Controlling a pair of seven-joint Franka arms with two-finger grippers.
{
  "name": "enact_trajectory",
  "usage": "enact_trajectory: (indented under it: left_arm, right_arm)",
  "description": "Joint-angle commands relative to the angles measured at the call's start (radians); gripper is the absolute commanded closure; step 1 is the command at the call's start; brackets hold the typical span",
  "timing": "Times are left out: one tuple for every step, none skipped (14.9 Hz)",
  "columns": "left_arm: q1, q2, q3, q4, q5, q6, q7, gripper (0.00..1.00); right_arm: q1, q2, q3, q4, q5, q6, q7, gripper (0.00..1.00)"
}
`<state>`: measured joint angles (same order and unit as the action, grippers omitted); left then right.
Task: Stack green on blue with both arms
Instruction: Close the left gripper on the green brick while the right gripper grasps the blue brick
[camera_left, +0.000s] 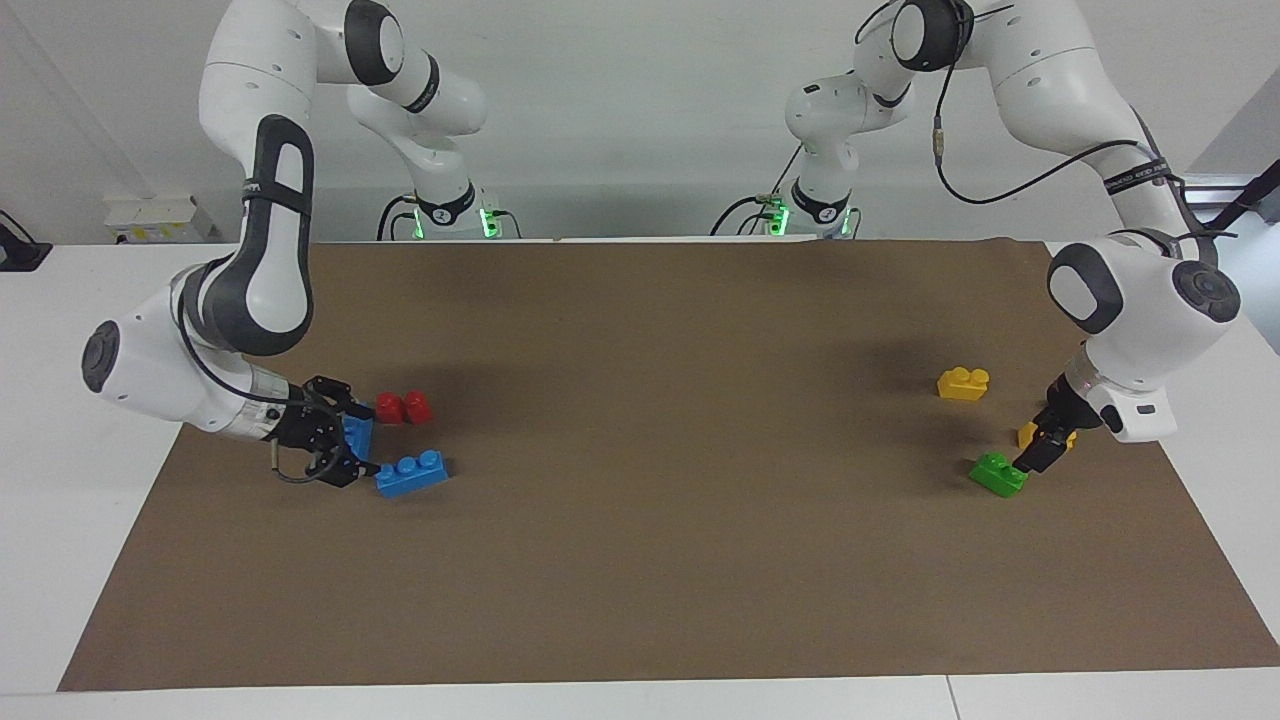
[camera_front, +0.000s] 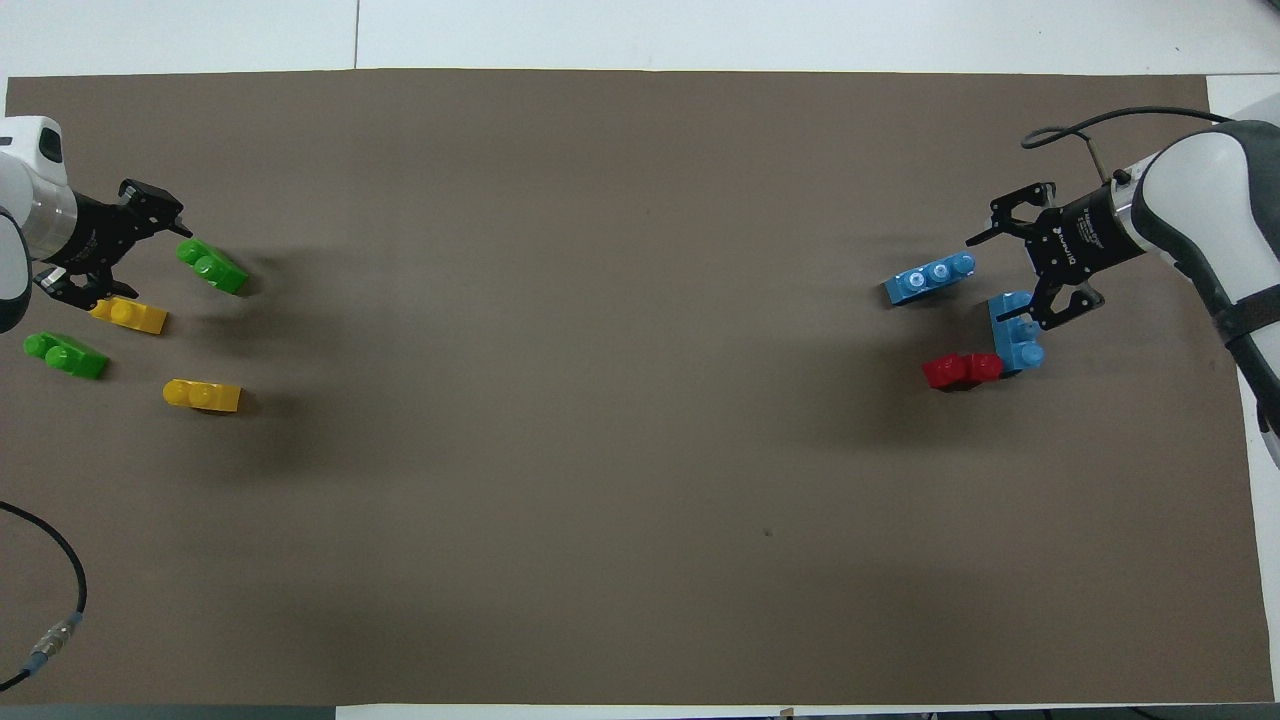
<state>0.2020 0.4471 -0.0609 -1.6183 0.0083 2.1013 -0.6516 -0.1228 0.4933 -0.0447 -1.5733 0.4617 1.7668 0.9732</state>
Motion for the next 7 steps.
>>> enact_trajectory:
  left_arm:
    - [0.002, 0.07, -0.008, 0.09, 0.009, 0.005, -0.017, 0.0]
    - [0.004, 0.076, -0.008, 0.093, 0.007, 0.009, -0.019, 0.0]
    - [0.002, 0.079, -0.008, 0.092, -0.004, 0.029, -0.019, 0.0]
    - [-0.001, 0.084, -0.008, 0.089, -0.013, 0.057, -0.019, 0.0]
    - [-0.007, 0.088, -0.008, 0.087, -0.017, 0.068, -0.019, 0.0]
    - [-0.009, 0.094, -0.008, 0.087, -0.018, 0.072, -0.019, 0.0]
    - [-0.009, 0.094, -0.007, 0.084, -0.016, 0.085, -0.019, 0.0]
  right_arm:
    - [-0.003, -0.019, 0.0, -0.039, 0.005, 0.002, -0.034, 0.0]
    - [-0.003, -0.021, 0.0, -0.048, 0.005, 0.013, -0.047, 0.0]
    - [-0.004, -0.019, 0.0, -0.05, 0.005, 0.022, -0.053, 0.0]
    - [-0.005, -0.016, 0.0, -0.05, 0.005, 0.034, -0.062, 0.0]
    - [-0.005, -0.012, 0.0, -0.051, 0.005, 0.049, -0.073, 0.0]
    - [-0.005, -0.01, 0.0, -0.053, 0.005, 0.065, -0.085, 0.0]
    - [-0.006, -0.012, 0.0, -0.048, 0.005, 0.075, -0.094, 0.0]
